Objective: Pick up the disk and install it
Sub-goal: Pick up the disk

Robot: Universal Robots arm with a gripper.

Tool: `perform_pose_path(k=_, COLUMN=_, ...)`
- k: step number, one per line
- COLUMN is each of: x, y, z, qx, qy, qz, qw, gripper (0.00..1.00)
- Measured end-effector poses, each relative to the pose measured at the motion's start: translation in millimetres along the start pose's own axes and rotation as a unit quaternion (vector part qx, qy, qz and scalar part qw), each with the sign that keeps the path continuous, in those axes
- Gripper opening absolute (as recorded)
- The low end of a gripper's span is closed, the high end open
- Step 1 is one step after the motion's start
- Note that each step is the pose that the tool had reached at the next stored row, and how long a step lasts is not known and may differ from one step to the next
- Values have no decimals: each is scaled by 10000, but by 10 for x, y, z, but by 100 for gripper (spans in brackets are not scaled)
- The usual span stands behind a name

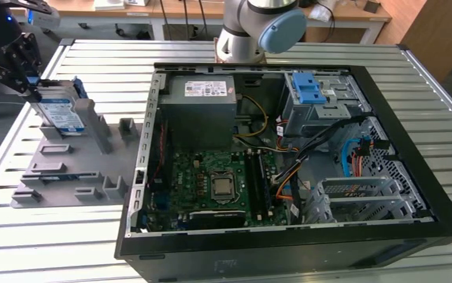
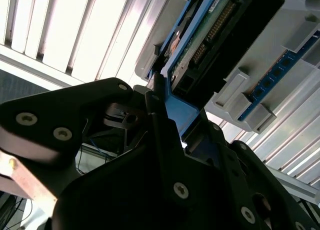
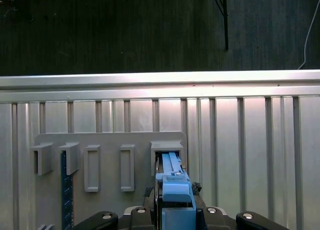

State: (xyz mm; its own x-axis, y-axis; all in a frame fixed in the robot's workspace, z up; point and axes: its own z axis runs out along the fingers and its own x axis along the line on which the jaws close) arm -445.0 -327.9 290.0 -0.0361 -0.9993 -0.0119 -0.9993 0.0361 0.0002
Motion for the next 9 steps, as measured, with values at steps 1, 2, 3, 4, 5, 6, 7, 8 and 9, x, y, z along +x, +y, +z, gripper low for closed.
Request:
perform_pose_path(k=1, x=0, y=0, z=0, qx=0, qy=0, qz=0, qw=10000, gripper=36)
perform_pose_path(k=2, x=0, y=0, z=0, qx=0, qy=0, qz=0, qw=10000, gripper=36)
perform_pose_path(k=3, x=0, y=0, z=0, qx=0, qy=0, qz=0, qw=10000, gripper=36)
perform_pose_path(k=4, x=0, y=0, z=0, qx=0, qy=0, qz=0, qw=10000, gripper=36)
perform_pose_path(k=5, x=0, y=0, z=0, qx=0, qy=0, qz=0, qw=10000, gripper=36)
perform_pose_path(k=6, x=0, y=0, z=0, qx=0, qy=0, qz=0, qw=10000, gripper=36)
perform_pose_path(k=7, x=0, y=0, z=-2, qx=1, qy=0, qz=0, qw=10000, gripper=36)
perform_pose_path(k=8, x=0, y=0, z=-9, qx=2, qy=-1, qz=0, qw=10000, gripper=36)
perform_pose_path(k=9, x=0, y=0, z=-19, qx=2, qy=-1, qz=0, qw=10000, gripper=36)
